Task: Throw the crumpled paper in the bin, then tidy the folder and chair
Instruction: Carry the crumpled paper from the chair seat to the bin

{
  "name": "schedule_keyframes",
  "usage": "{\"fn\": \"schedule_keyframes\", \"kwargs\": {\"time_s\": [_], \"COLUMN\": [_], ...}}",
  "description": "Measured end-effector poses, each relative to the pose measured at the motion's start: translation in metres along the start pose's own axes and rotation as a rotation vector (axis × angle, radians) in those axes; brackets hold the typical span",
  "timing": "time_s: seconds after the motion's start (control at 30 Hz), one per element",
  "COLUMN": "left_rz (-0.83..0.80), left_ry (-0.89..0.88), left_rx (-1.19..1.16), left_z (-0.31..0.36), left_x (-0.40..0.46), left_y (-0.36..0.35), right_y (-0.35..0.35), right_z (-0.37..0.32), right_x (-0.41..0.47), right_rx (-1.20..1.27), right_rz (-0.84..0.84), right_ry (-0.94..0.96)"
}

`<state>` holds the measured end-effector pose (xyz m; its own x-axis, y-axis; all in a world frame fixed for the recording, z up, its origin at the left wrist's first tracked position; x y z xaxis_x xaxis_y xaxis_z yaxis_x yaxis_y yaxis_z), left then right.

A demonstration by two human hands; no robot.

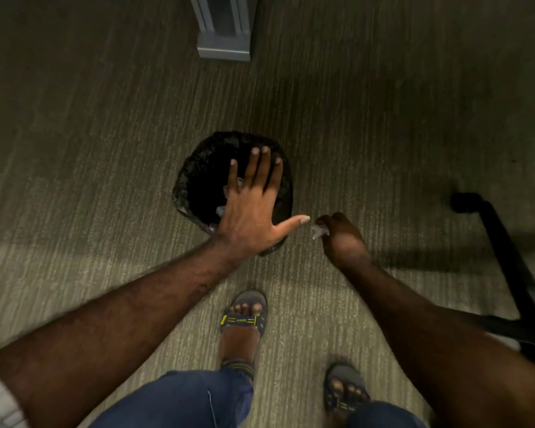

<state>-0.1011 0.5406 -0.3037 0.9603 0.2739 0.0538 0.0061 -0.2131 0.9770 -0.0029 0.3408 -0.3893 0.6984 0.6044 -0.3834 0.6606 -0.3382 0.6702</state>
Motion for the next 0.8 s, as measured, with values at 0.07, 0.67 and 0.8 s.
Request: {"fn": "schedule_keyframes", "kwargs": {"time_s": [0.07, 0.67, 0.8], "left_rz": [-0.008, -0.031, -0.088], "left_ry": [-0.003, 0.117, 0.111], "left_rx": [-0.009, -0.166, -0.163], "left_z": [0.002, -0.054, -0.073], "left_x": [-0.005, -0.03, -0.037], "left_y": [0.019, 0.13, 0.125], "right_y": [0.019, 0.102, 0.094], "right_z": [-0.027, -0.214, -0.231], "right_x": [-0.011, -0.045, -0.037], "right_rx": [0.004, 0.012, 0.017], "right_rz": [0.029, 0.032, 0.029], "right_ry": [0.058, 0.238, 0.199]}}
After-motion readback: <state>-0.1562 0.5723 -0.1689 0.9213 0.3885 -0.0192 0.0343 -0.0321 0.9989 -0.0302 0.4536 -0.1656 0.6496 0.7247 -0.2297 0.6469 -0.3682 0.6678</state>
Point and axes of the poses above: each hand's wrist, its own x-axis towards the middle knuckle, its own y-axis out of the back of the hand, z = x × y, the point moved 2 cm from there along x, towards the middle knuckle, and after that the axes turned 13 degrees about x, right-handed, at the moved point
